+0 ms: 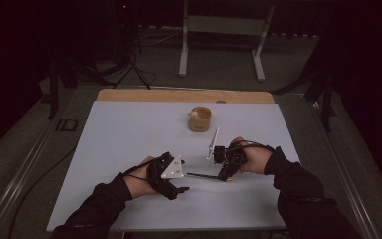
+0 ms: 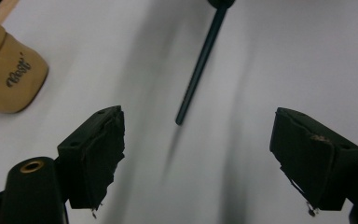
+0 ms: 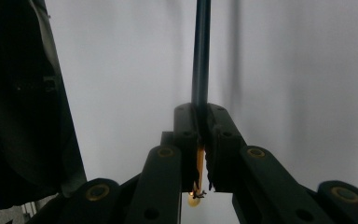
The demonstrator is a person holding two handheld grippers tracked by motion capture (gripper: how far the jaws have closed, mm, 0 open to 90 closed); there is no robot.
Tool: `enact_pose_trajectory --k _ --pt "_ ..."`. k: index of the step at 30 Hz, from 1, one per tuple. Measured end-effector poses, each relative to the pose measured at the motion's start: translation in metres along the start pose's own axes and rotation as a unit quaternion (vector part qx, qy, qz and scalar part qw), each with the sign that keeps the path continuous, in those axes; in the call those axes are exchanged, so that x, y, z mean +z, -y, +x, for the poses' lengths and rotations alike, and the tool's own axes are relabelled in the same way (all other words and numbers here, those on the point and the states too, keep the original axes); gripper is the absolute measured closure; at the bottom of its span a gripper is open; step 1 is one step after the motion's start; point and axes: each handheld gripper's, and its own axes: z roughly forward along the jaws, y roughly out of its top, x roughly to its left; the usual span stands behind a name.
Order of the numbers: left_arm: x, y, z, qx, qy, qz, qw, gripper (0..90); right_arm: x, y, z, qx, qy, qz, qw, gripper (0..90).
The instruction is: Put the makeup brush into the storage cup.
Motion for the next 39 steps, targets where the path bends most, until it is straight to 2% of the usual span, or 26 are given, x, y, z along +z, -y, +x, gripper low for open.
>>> enact_pose_trajectory --k 3,5,6,7,8,9,10,12,13,17,20,24,27,39 --pt "0.006 -0.004 -0.001 0.018 -0.008 0.011 0.9997 22.5 0.000 -0.001 0.000 0.001 -0.002 0.001 1.0000 83.8" --pt "0.009 -0.006 -0.001 0.030 -0.013 0.016 0.9993 29.9 0.000 -0.002 0.001 0.000 -0.005 0.000 1.0000 83.8" --pt "0.010 -0.007 -0.001 0.044 -0.011 0.015 0.9989 29.9 0.000 -0.002 0.001 0.000 -0.005 0.000 1.0000 83.8" --pt "0.012 -0.007 -0.001 0.051 -0.008 0.015 0.9986 34.7 0.000 -0.002 0.001 0.000 -0.003 0.001 1.0000 83.7" --pt "0.012 -0.007 -0.001 0.051 -0.008 0.015 0.9986 38.7 0.000 -0.002 0.001 0.000 -0.003 0.001 1.0000 83.7" --pt "0.016 -0.009 0.000 0.069 -0.007 0.018 0.9974 38.7 0.000 -0.003 0.001 0.001 -0.005 0.002 1.0000 83.8" --pt "0.018 -0.009 0.000 0.074 -0.010 0.020 0.9970 46.2 0.000 -0.005 0.002 -0.002 -0.006 0.001 1.0000 83.8" --pt "0.022 -0.012 -0.001 0.084 -0.009 0.023 0.9961 49.4 -0.001 -0.007 0.003 -0.005 -0.006 0.003 1.0000 83.8" --pt "0.024 -0.014 -0.002 0.091 -0.014 0.028 0.9953 51.3 -0.001 -0.008 0.003 -0.005 -0.008 0.003 1.0000 83.7" --pt "0.029 -0.018 -0.005 0.115 -0.011 0.039 0.9926 61.3 -0.001 -0.010 0.002 -0.003 -0.009 0.006 0.9999 83.8" --pt "0.031 -0.020 -0.007 0.142 -0.011 0.061 0.9879 69.2 -0.001 -0.010 0.002 -0.003 -0.008 0.006 0.9999 83.8" --pt "0.033 -0.021 -0.007 0.145 -0.005 0.065 0.9873 76.9 -0.001 -0.009 0.002 0.000 -0.011 0.013 0.9999 83.7" --pt "0.033 -0.022 -0.006 0.138 0.001 0.066 0.9882 78.5 0.001 -0.010 0.002 0.001 -0.012 0.017 0.9998 83.8" --pt "0.035 -0.020 -0.003 0.136 0.009 0.078 0.9876 85.6 0.000 -0.013 0.002 0.001 -0.017 0.013 0.9998 83.7"
